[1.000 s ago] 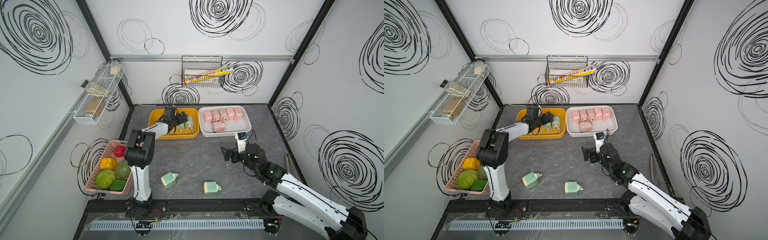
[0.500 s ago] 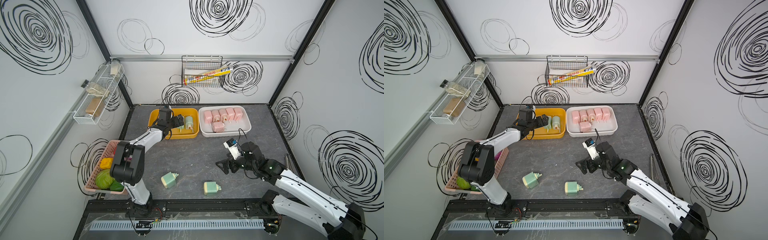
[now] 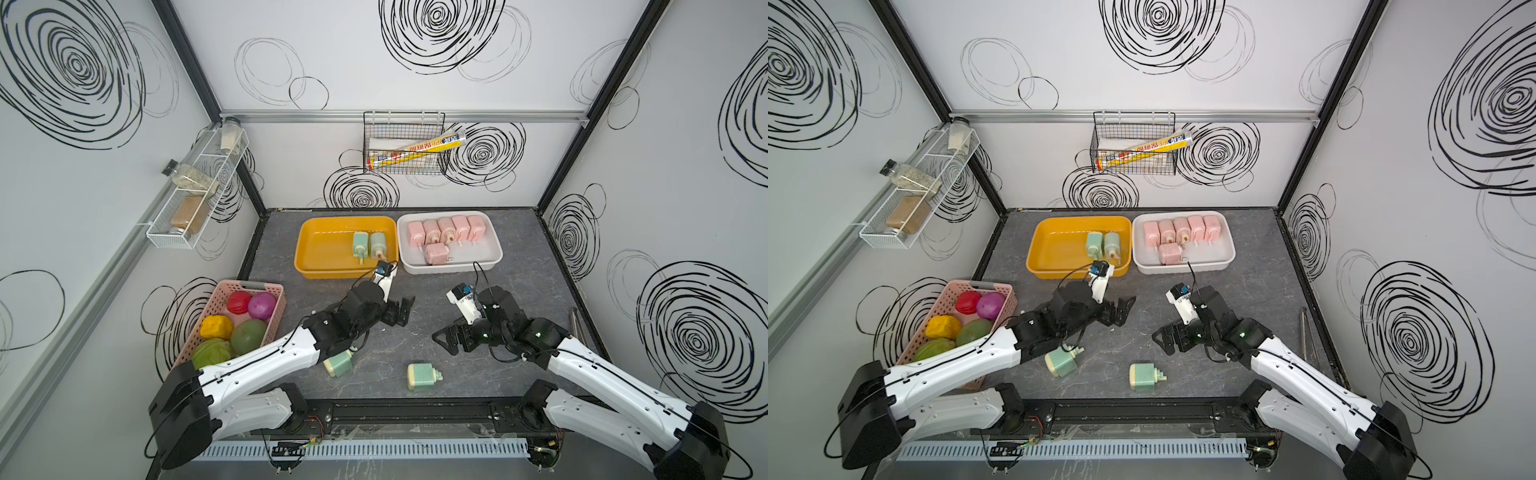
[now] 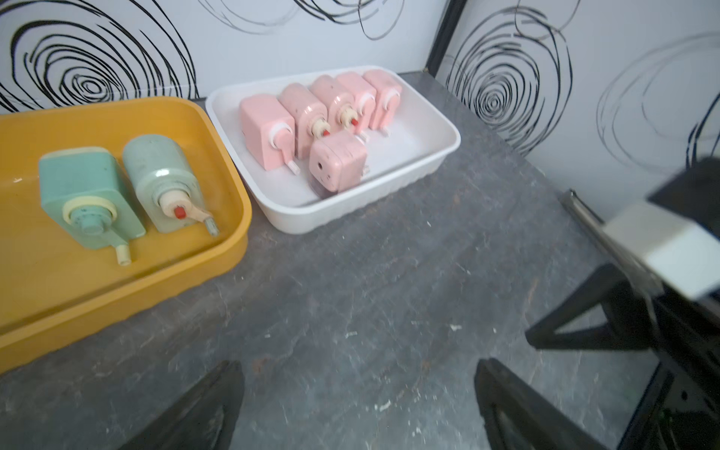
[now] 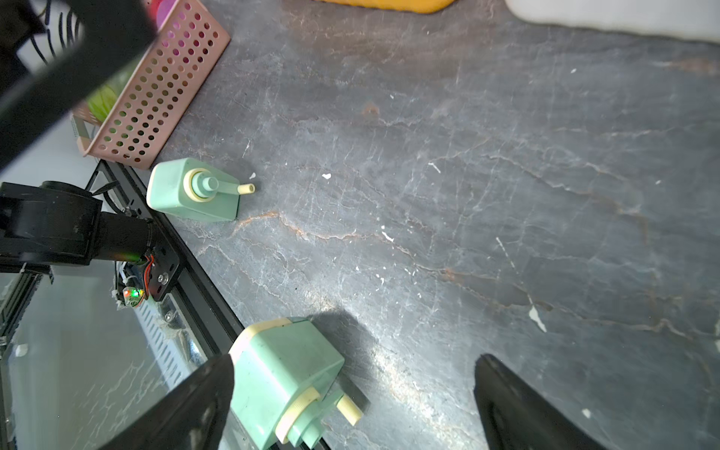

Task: Place the pencil sharpeners by color into the storage box
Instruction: Adjust the pencil sharpener at the center of the board.

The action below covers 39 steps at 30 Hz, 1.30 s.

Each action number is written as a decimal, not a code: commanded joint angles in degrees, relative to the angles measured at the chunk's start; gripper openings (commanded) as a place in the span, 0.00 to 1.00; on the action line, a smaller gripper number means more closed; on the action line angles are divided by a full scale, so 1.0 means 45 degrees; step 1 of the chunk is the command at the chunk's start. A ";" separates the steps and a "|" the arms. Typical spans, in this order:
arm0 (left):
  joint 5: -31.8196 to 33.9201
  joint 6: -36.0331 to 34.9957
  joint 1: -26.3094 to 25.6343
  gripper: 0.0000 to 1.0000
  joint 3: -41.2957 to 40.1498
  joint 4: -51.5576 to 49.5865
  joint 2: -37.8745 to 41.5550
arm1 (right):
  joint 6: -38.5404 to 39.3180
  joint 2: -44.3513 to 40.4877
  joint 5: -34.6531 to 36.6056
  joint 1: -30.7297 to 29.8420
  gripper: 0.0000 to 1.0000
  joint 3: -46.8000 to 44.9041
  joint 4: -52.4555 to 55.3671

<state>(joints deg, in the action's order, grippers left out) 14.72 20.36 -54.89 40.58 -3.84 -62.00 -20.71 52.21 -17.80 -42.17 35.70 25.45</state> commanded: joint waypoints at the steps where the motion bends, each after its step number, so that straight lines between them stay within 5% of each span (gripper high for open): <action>1: 0.2515 0.0846 -0.1964 0.99 -0.0884 -0.1780 0.0848 | -0.0407 0.0391 -0.0662 0.0015 1.00 -0.0297 -0.0155; 7: 0.3221 0.4199 -0.5954 0.99 -0.1071 -0.4943 0.1178 | -0.0276 0.1190 -0.0503 0.0016 1.00 -0.0247 0.0039; 10: 0.2526 0.4738 -0.6821 0.99 -0.1254 -0.4995 0.0817 | -0.0459 0.1078 -0.0692 -0.0002 1.00 -0.0401 -0.0342; 19: 0.1209 0.4111 -0.6806 0.99 -0.2284 -0.3020 0.0660 | -0.0496 0.1172 -0.0505 0.0007 1.00 -0.0686 -0.0773; 27: 0.1227 0.3606 -0.6767 0.99 -0.1696 -0.2243 -0.1678 | -0.0466 0.1803 -0.0475 -0.0076 1.00 -0.0866 -0.0943; 39: 0.0571 0.3477 -0.5483 0.99 -0.2276 -0.1150 -0.2122 | -0.1145 0.2929 0.0441 -0.0608 1.00 -0.1053 -0.1138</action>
<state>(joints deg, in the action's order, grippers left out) 18.17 37.10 -80.53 31.14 -11.81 -70.50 -24.10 65.01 -16.86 -44.07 31.99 21.78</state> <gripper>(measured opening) 0.992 0.998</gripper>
